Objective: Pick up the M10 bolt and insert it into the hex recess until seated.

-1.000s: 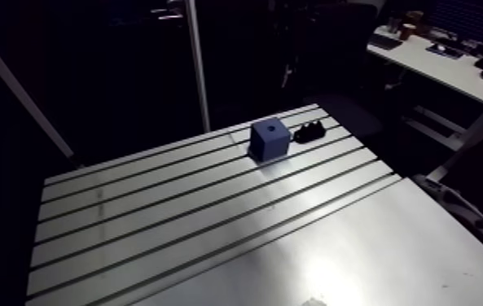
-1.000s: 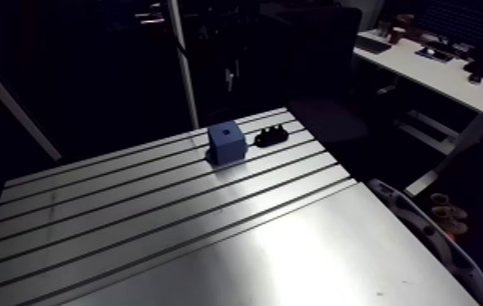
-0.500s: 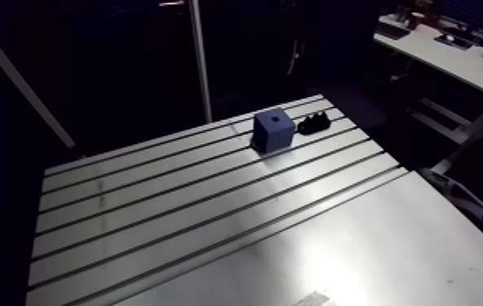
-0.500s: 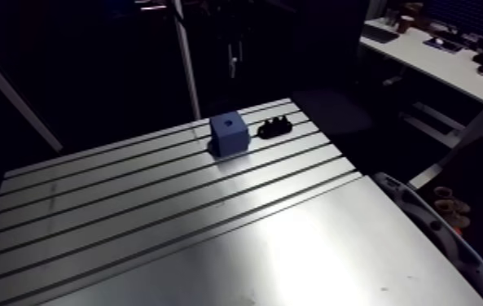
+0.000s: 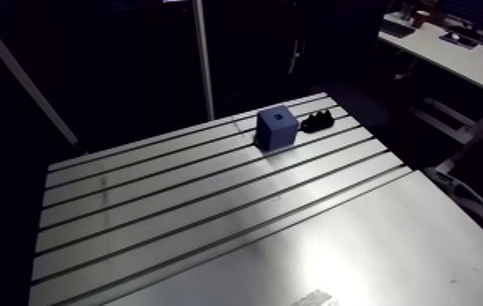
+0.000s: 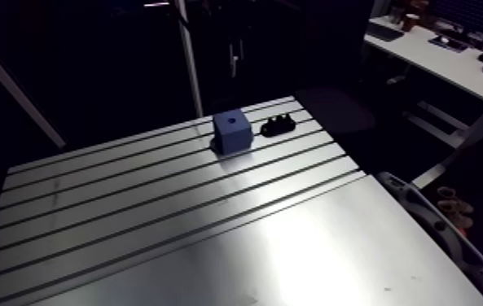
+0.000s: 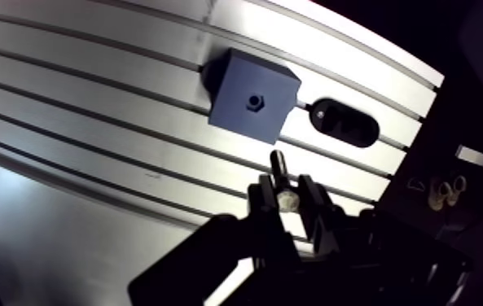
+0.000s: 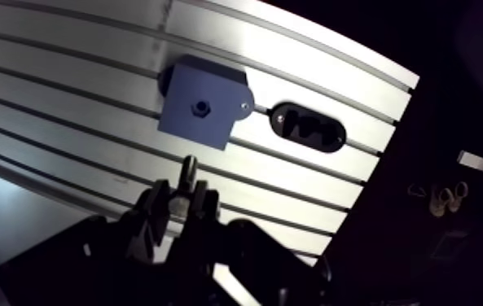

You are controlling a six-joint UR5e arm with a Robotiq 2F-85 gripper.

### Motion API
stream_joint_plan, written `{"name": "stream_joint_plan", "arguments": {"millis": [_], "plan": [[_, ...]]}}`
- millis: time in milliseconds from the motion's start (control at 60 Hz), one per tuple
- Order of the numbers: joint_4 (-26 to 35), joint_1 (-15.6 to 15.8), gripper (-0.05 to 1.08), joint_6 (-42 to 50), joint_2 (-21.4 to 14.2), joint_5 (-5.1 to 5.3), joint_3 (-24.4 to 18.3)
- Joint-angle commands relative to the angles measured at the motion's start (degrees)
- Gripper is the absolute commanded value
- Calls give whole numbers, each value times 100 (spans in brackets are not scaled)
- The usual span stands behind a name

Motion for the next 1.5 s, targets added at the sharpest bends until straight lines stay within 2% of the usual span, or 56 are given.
{"name": "stream_joint_plan", "arguments": {"millis": [17, 133, 167, 183, 200, 267, 417, 550, 733, 833, 933, 1050, 1500], "plan": [[-99, 111, 74, -10, 141, -2, -60], [-101, 145, 74, -1, 243, -18, -52], [-92, 213, 74, 9, 298, -82, -67], [-92, 213, 74, 9, 298, -82, -67], [-100, 240, 74, 9, 316, -134, -61], [-77, 277, 74, 18, 327, -176, -68], [-15, 298, 74, 27, 344, -170, -144], [336, 324, 74, 80, 501, -177, -310], [416, 324, 74, 96, 630, -178, -384], [426, 324, 74, 97, 726, -203, -410], [594, 324, 74, 114, 851, -289, -511], [646, 324, 74, 150, 942, -325, -586], [629, 308, 74, 300, 996, -338, -649]]}}
